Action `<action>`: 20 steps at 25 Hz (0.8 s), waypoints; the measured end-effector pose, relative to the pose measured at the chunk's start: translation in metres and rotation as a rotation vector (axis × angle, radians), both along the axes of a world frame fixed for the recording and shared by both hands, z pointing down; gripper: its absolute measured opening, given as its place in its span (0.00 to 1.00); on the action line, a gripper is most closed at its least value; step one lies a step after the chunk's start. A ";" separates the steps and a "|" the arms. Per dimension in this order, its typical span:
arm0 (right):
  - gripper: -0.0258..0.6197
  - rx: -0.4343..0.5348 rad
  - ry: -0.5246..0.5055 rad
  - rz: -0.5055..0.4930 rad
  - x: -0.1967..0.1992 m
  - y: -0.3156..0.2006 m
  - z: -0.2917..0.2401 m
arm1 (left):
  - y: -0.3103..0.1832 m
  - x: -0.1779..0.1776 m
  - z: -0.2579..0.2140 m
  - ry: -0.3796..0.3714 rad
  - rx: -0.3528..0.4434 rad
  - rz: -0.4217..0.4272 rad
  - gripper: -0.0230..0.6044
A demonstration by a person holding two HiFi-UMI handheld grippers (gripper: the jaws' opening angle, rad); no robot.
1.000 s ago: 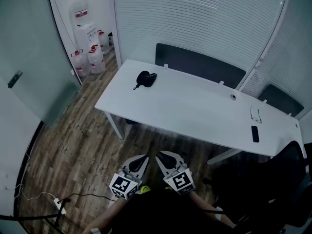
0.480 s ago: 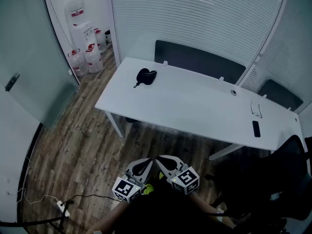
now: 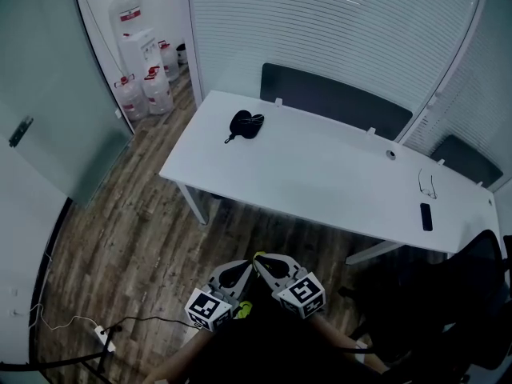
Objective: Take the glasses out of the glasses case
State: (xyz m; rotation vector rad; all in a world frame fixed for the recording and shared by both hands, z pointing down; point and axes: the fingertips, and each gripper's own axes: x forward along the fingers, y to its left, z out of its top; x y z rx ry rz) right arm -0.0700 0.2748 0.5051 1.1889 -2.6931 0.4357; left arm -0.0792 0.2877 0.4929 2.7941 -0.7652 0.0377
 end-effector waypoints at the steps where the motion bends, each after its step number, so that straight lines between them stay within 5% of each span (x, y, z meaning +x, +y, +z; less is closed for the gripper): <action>1: 0.09 -0.003 -0.003 -0.005 -0.001 -0.004 0.000 | -0.004 -0.001 0.002 -0.004 -0.008 -0.005 0.05; 20: 0.09 -0.032 -0.021 -0.035 0.014 -0.113 -0.001 | -0.101 0.022 -0.006 -0.010 -0.026 -0.044 0.05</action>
